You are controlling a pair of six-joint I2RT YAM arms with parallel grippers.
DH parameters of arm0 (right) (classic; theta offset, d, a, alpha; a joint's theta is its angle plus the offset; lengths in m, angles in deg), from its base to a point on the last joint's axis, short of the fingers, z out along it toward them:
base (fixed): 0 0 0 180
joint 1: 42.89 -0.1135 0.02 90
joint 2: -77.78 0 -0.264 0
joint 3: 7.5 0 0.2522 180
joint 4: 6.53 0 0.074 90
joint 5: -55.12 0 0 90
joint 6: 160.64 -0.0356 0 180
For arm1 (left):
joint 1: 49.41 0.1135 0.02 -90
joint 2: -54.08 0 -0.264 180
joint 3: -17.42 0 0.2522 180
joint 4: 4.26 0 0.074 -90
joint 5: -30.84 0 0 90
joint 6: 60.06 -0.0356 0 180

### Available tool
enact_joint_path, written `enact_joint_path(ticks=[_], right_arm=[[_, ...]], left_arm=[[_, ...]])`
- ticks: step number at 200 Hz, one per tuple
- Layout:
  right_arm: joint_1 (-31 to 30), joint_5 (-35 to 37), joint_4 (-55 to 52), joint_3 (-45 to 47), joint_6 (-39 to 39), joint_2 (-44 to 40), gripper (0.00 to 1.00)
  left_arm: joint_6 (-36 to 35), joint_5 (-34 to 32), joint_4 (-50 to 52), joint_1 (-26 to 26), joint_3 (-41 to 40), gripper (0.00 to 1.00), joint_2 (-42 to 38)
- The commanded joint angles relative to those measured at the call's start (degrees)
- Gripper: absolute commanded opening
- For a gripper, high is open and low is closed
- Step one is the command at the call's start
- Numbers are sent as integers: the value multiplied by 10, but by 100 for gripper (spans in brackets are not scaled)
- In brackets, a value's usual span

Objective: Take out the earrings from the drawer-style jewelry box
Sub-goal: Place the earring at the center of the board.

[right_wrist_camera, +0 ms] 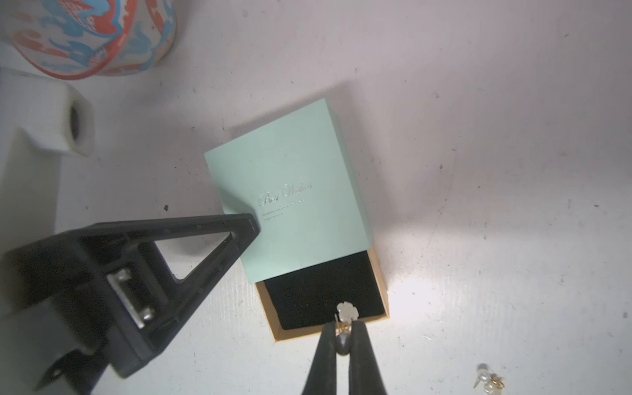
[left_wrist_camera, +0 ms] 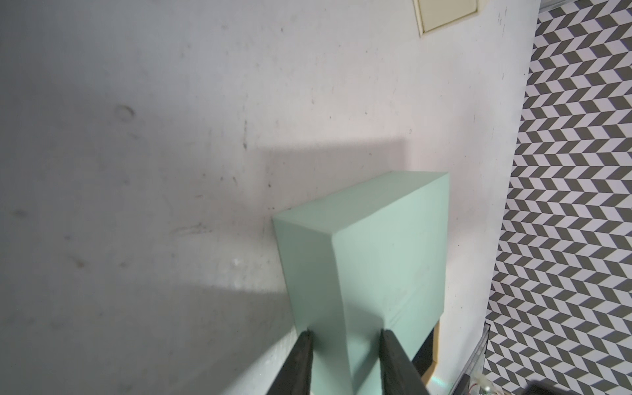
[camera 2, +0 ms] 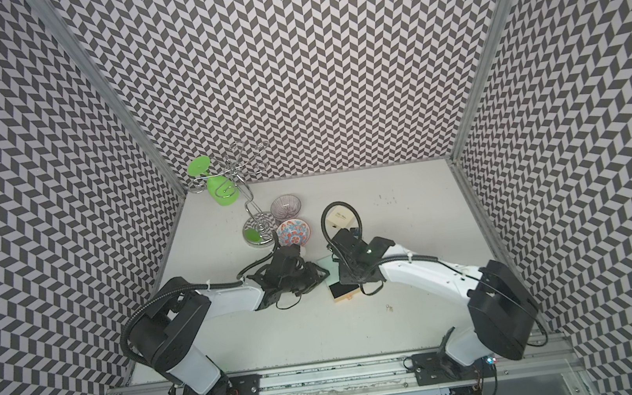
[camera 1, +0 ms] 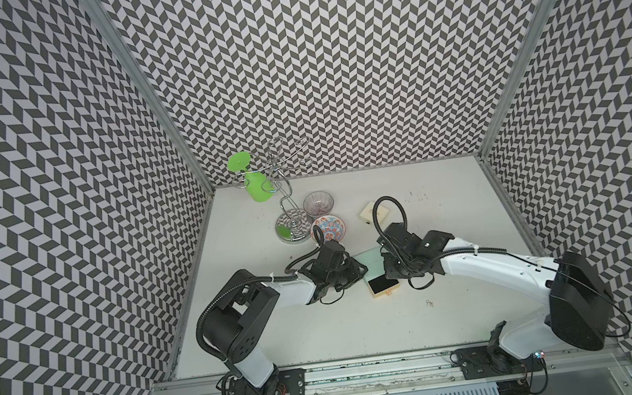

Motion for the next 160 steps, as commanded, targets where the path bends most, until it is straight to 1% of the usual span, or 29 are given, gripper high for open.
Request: enact_joint_path(ticks=[1, 36, 63, 98, 160], right_arm=[[10, 26, -37, 41, -25, -48, 4], [37, 17, -53, 126, -48, -121, 4], [50, 2, -68, 171, -67, -152, 5], [56, -15, -73, 213, -84, -163, 5], [69, -22, -60, 246, -85, -154, 5]], left_arm=[[-5, -10, 38, -7, 4, 34, 20], [-6, -8, 38, -7, 5, 34, 20], [-6, -7, 38, -7, 6, 34, 20], [-6, -8, 37, -7, 5, 34, 21], [-4, -8, 36, -8, 6, 34, 21]])
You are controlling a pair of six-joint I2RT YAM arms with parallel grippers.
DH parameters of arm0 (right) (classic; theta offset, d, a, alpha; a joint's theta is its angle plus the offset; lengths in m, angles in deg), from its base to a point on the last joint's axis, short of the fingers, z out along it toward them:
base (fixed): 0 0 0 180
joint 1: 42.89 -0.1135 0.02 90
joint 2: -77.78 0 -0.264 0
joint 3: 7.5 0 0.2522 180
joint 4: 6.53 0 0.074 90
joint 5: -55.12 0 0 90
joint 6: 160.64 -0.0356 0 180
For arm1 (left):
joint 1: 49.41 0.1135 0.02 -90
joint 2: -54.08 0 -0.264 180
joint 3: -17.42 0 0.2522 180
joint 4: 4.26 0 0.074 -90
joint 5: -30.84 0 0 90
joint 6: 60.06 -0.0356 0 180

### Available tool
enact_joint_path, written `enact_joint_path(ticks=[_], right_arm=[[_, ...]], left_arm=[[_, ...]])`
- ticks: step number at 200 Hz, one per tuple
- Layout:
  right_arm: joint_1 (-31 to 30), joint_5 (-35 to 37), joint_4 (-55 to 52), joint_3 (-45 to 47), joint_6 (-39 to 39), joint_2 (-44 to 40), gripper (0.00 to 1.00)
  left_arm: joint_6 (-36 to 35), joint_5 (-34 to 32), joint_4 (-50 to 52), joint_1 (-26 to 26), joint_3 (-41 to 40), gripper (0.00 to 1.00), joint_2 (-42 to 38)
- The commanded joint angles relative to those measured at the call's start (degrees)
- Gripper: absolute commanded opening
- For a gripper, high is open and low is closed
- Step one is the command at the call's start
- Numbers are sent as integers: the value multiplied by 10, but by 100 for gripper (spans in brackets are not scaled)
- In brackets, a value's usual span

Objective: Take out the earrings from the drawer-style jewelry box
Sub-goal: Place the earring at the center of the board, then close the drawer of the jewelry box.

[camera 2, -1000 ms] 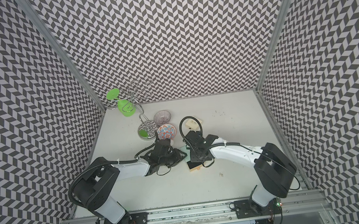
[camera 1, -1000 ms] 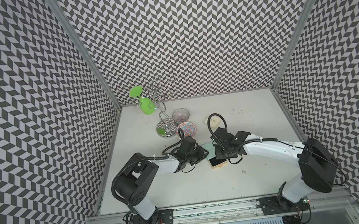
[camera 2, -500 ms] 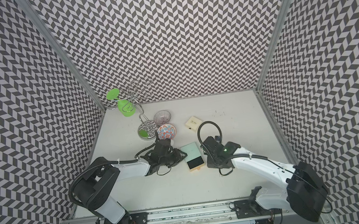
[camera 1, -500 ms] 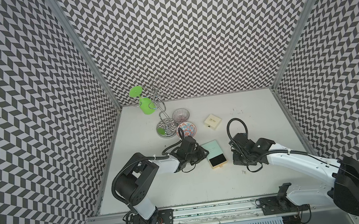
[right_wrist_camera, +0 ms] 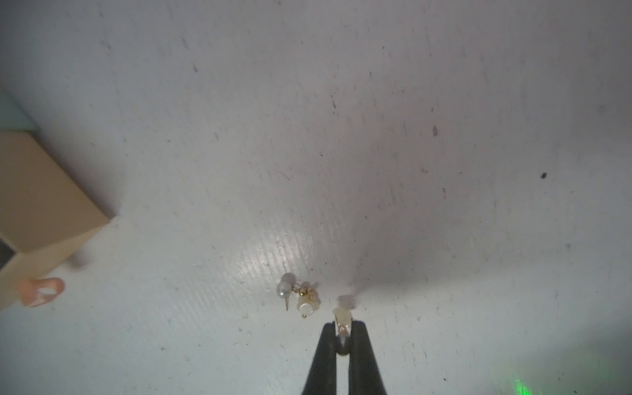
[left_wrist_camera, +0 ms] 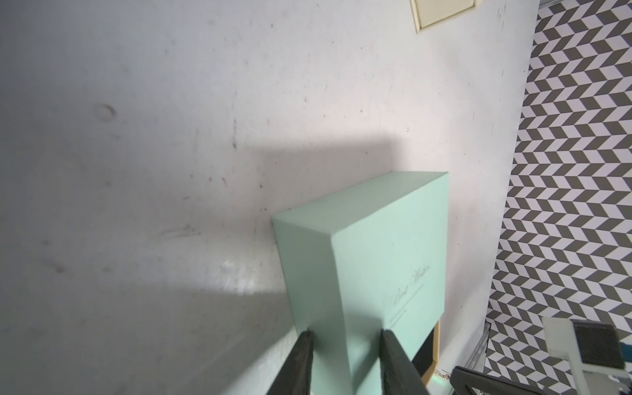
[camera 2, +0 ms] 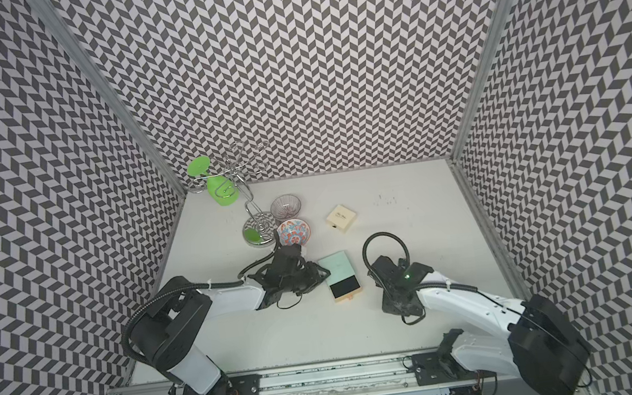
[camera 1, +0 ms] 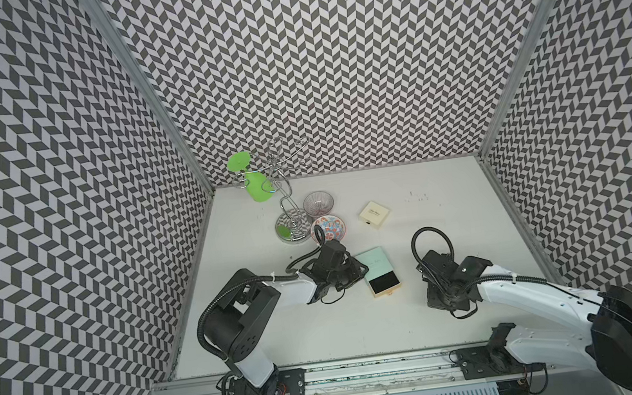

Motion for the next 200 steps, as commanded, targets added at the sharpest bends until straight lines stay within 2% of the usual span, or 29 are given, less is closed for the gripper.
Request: enact_joint_path(ticks=[1, 16, 90, 112, 130, 156, 179, 200], right_arm=[[5, -4, 10, 10, -12, -2, 5], [6, -3, 14, 11, -11, 0, 6], [9, 30, 14, -64, 44, 26, 29], [2, 37, 24, -104, 66, 25, 31], [3, 13, 81, -117, 96, 28, 30], [11, -8, 145, -122, 107, 78, 27], [28, -64, 133, -149, 131, 136, 24], [20, -74, 117, -137, 131, 128, 24]], left_arm=[[-3, -8, 36, -5, 0, 34, 17], [-3, -7, 35, -6, 1, 34, 18], [-7, -5, 35, -6, 1, 34, 15], [-11, 1, 33, -6, 3, 35, 7], [-15, 5, 32, -5, 1, 37, -6], [-17, 15, 25, -5, -1, 38, -10], [-15, 19, 20, 0, 0, 38, -7], [-18, 22, 23, 6, 7, 38, -7]])
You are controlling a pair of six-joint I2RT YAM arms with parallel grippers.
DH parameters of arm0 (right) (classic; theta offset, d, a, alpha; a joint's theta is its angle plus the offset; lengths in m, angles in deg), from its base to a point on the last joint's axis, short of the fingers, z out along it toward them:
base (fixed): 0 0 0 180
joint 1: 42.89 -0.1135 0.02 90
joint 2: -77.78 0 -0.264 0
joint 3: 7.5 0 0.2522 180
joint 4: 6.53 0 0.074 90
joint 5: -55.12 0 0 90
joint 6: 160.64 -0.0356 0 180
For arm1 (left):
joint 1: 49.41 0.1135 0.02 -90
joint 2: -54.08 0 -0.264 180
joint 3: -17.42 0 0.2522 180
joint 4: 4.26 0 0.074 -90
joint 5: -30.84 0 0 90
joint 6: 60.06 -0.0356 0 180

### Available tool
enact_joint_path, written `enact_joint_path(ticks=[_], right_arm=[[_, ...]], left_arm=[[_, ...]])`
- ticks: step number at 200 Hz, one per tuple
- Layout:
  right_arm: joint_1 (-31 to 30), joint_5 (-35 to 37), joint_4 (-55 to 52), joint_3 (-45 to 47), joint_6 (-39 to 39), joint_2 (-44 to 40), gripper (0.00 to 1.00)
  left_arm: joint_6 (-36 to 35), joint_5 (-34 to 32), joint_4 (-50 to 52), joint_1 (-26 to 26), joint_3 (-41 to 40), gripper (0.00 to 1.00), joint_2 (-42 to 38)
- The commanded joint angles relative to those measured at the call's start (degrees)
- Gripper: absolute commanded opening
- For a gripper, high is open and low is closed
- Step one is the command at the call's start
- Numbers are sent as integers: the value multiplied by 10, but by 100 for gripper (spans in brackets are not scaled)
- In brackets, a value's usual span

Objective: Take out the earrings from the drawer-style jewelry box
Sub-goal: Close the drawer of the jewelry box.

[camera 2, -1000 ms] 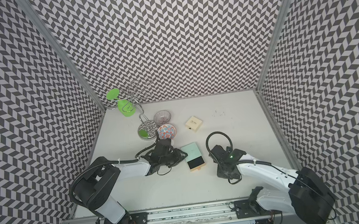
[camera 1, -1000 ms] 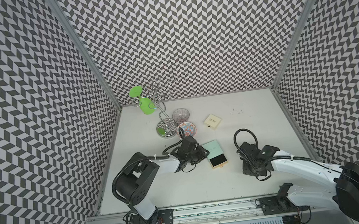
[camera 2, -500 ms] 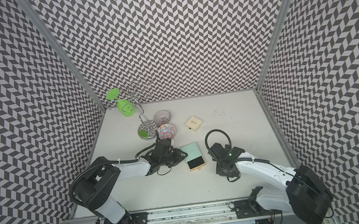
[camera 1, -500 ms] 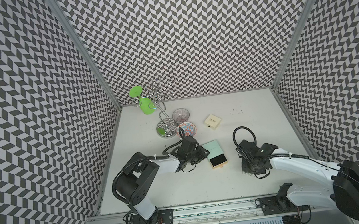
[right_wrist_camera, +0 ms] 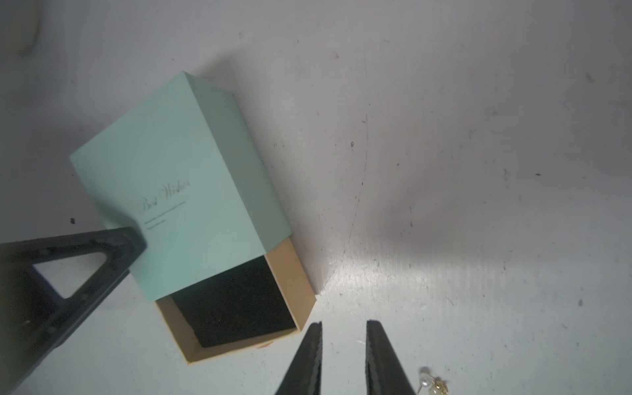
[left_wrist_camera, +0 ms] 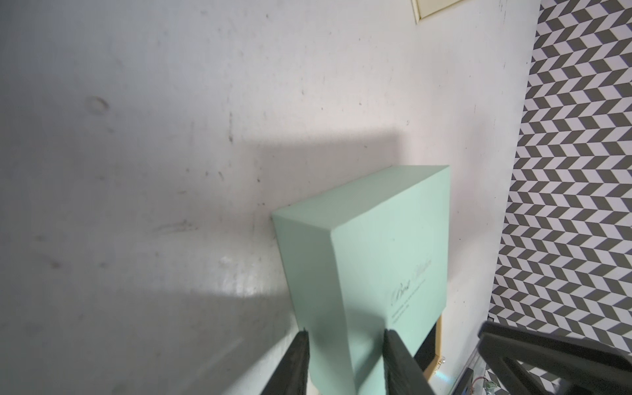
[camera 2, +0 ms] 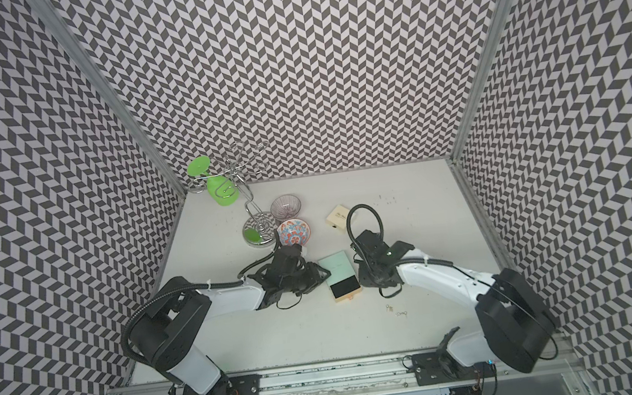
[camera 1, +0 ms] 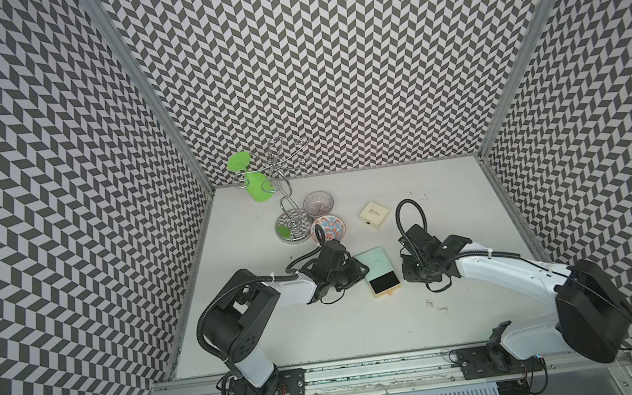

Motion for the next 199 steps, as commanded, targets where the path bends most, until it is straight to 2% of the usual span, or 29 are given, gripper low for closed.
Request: enact_joint_path(ticks=[1, 20, 74, 146, 199], right_arm=[[-3, -30, -2, 1, 16, -10, 24], [-11, -41, -21, 29, 16, -35, 23], [-72, -80, 33, 92, -20, -67, 21], [-75, -102, 109, 95, -33, -29, 19], [-77, -114, 150, 98, -38, -6, 18]], left_arm=[[-9, 7, 17, 5, 8, 38, -4], [-16, 6, 27, 7, 18, 39, -10], [-12, -51, 122, 27, 57, 55, -48], [-13, -68, 216, 52, 182, 55, 67], [-26, -47, 208, 50, 213, 50, 118]])
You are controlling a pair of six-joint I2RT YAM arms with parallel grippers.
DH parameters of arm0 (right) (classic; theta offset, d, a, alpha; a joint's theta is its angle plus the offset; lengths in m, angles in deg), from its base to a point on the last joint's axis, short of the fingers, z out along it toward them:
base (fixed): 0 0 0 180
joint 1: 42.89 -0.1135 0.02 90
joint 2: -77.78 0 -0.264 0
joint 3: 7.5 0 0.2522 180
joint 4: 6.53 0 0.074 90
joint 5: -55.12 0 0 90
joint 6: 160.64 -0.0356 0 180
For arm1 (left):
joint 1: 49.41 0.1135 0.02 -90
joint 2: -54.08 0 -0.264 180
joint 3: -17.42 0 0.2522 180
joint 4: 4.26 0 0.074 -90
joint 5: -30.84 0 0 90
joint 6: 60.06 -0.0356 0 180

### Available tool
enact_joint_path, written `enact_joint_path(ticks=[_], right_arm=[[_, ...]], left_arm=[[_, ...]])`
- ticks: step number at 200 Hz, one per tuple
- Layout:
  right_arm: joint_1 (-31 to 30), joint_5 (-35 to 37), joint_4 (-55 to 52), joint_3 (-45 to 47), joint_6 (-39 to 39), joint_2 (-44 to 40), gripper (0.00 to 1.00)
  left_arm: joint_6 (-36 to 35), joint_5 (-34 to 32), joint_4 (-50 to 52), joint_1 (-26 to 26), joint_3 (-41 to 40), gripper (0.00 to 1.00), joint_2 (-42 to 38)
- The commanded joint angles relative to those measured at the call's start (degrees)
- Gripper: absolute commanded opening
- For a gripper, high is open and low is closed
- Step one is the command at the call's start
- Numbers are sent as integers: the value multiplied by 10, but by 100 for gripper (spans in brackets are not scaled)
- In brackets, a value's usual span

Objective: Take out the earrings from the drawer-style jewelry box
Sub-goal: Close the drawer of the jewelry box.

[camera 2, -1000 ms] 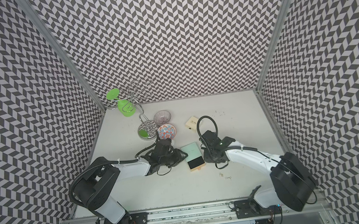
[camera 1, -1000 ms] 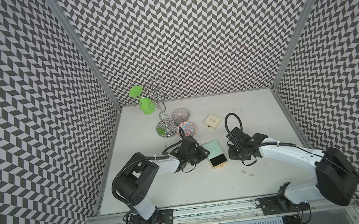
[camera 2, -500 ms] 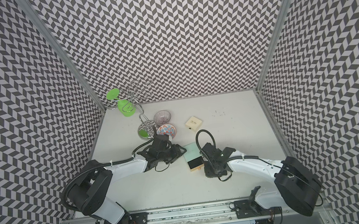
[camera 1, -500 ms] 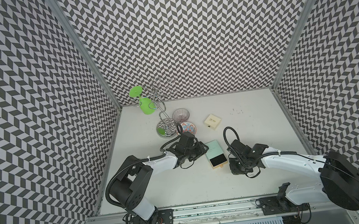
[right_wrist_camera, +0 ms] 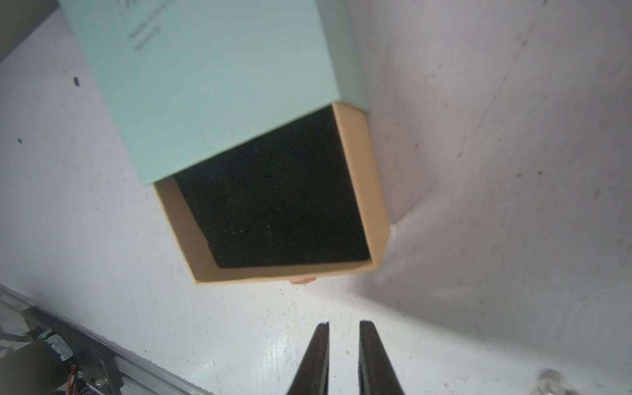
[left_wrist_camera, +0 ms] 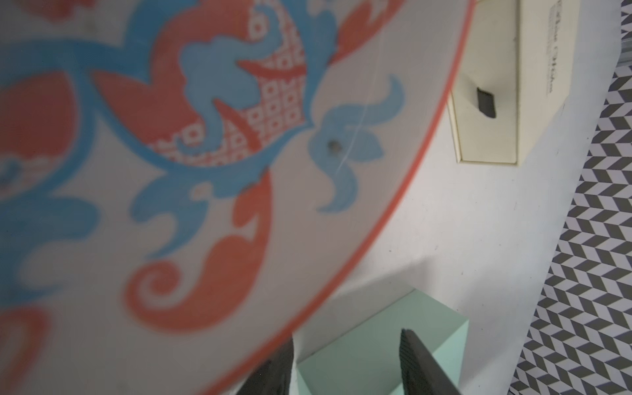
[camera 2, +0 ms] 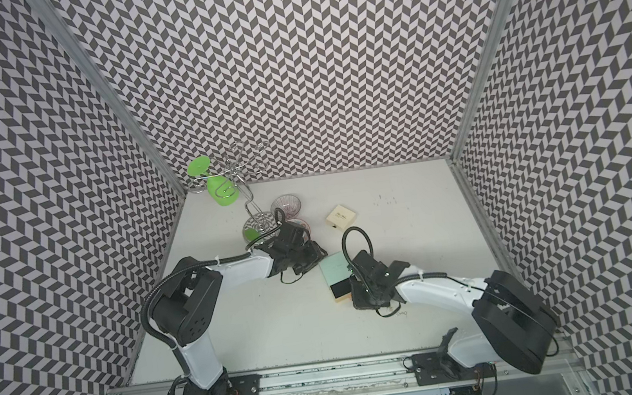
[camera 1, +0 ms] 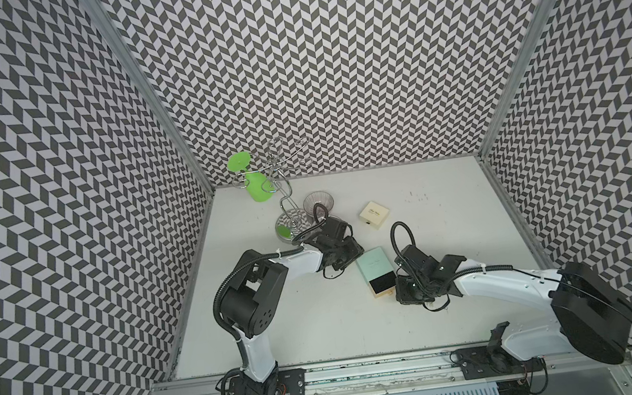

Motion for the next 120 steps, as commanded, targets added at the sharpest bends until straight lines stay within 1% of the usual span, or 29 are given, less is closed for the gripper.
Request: enact_joint_path(ticks=[1, 34, 76, 120], right_arm=[[-3, -6, 44, 2, -10, 15, 18], [-4, 4, 69, -8, -4, 35, 17], [-4, 15, 80, -51, 11, 67, 16], [-4, 23, 86, -83, 21, 96, 15]], left_arm=[[-10, 3, 14, -2, 10, 50, 14], [-14, 16, -7, -10, -3, 46, 8], [-17, 25, -22, -20, -15, 39, -1], [-20, 25, -23, -20, -21, 37, -8]])
